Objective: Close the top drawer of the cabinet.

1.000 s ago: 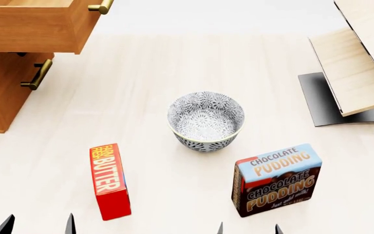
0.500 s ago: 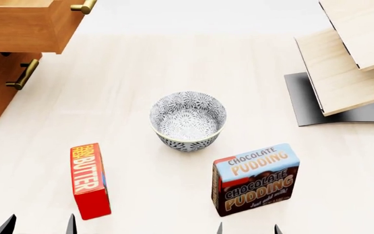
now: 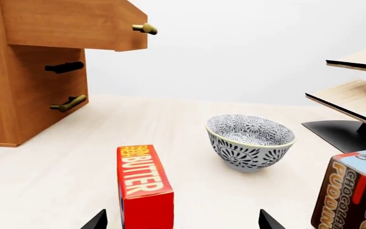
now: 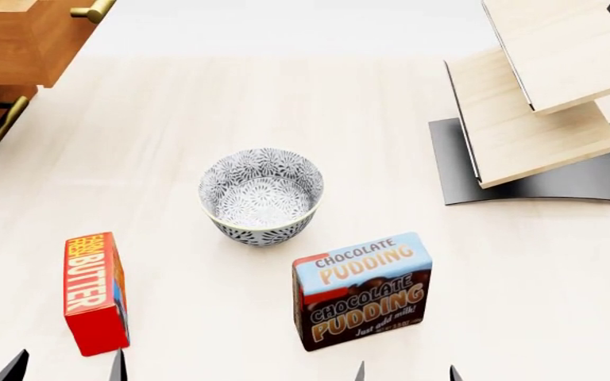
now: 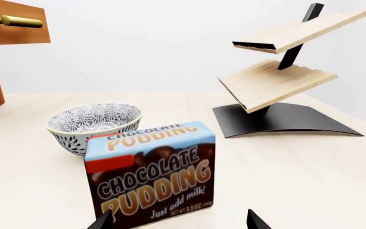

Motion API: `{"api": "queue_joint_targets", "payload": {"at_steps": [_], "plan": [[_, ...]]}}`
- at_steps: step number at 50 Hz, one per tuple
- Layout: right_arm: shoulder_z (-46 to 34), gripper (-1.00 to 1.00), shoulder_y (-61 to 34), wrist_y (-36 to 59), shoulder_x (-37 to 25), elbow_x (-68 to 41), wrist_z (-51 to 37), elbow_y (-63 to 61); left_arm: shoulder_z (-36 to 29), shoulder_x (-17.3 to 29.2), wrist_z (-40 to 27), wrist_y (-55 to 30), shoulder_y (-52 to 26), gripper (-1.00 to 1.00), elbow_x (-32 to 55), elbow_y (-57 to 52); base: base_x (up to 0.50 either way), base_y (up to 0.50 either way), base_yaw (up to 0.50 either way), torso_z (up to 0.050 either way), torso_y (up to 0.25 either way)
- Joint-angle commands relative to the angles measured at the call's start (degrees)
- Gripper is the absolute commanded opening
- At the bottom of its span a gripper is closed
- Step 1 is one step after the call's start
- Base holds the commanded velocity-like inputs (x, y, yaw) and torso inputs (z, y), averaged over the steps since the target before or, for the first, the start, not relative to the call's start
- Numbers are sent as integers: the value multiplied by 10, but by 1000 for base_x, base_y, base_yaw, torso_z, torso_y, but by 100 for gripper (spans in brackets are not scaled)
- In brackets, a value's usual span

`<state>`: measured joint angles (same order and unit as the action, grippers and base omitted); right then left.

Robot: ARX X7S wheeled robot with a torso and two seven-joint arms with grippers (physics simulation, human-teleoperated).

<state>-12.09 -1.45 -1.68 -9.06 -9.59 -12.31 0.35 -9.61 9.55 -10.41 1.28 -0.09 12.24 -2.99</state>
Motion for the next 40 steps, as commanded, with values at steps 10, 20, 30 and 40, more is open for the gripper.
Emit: {"api": "queue_joint_targets", "payload": {"at_steps": [10,20,30,40], "plan": [[13,100,-8,119,-18,11,-60,-165,0,39,-58,-162,-2,100,3,-210,0,0,0,0,0],[20,100,-15,145,-22,2,-71,-196,6,45,-69,-187,-15,100,11,-233,0,0,0,0,0],[22,100,-17,157,-28,-1,-79,-213,4,51,-77,-205,-19,100,14,-252,0,0,0,0,0],[18,100,-17,161,-31,-3,-82,-216,-1,55,-81,-211,-21,100,13,-261,0,0,0,0,0]]}}
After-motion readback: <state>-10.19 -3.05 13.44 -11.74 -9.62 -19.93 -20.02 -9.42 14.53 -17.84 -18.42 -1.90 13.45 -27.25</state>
